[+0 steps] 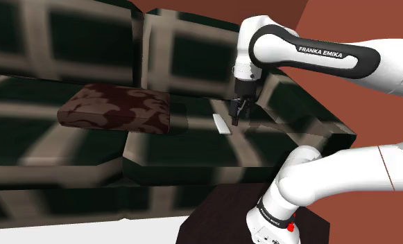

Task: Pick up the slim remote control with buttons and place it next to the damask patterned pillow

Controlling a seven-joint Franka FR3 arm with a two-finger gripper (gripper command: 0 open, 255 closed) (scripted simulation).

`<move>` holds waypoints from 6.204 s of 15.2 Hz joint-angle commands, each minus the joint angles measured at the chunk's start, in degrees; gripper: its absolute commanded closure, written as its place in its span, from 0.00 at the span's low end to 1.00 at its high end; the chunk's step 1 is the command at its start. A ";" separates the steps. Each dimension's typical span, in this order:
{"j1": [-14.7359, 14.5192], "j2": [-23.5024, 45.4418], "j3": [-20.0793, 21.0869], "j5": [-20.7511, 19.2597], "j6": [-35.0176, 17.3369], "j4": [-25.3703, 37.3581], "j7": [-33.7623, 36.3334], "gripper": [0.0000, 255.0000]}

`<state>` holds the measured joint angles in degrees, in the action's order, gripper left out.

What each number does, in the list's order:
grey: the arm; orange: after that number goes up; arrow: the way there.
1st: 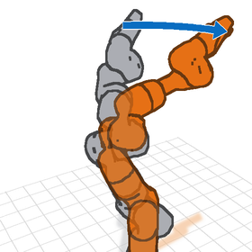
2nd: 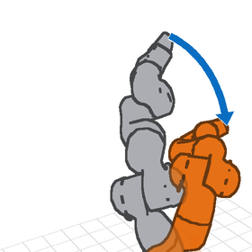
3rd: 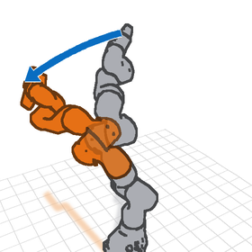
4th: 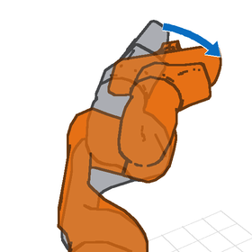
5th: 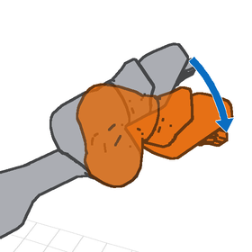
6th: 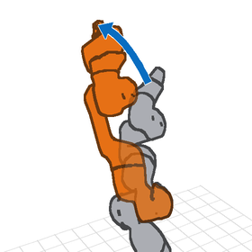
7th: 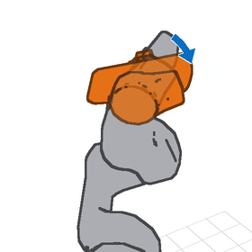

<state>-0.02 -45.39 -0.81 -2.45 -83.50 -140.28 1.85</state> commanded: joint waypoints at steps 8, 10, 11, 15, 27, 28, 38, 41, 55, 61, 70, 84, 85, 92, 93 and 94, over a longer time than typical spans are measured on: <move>4.39 10.26 -3.58 -2.02 -13.28 -0.57 3.23 0.00; 5.55 13.52 -4.66 -2.43 -16.85 -0.15 4.11 0.00; 6.11 15.19 -5.22 -2.59 -18.58 0.15 4.53 0.00; 8.20 22.05 -7.48 -2.93 -25.11 1.94 6.08 0.00; 13.44 43.31 -14.41 0.58 -40.38 12.08 8.49 0.00; 13.89 45.09 -14.91 1.25 -41.33 13.20 8.49 0.00; 14.81 51.13 -15.55 3.63 -48.33 12.52 7.55 0.00; 14.82 51.13 -15.55 3.63 -48.33 12.52 7.56 0.00; 14.82 51.13 -15.55 3.63 -48.33 12.52 7.55 1.00; 14.67 48.29 -15.65 2.56 -43.89 14.24 8.28 1.00; 14.55 44.81 -15.60 1.41 -37.15 17.64 9.06 1.00; 14.39 41.39 -15.34 0.50 -26.57 24.91 9.67 1.00; 14.38 41.24 -15.32 0.47 -25.81 25.52 9.69 1.00; 14.31 40.53 -15.19 0.33 -20.48 30.17 9.76 1.00; 14.30 40.48 -15.18 0.33 -19.74 30.87 9.76 1.00; 13.67 39.93 -14.40 0.28 -19.78 30.26 11.19 1.00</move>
<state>14.00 -5.12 -15.64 -2.14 -103.63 -110.01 12.27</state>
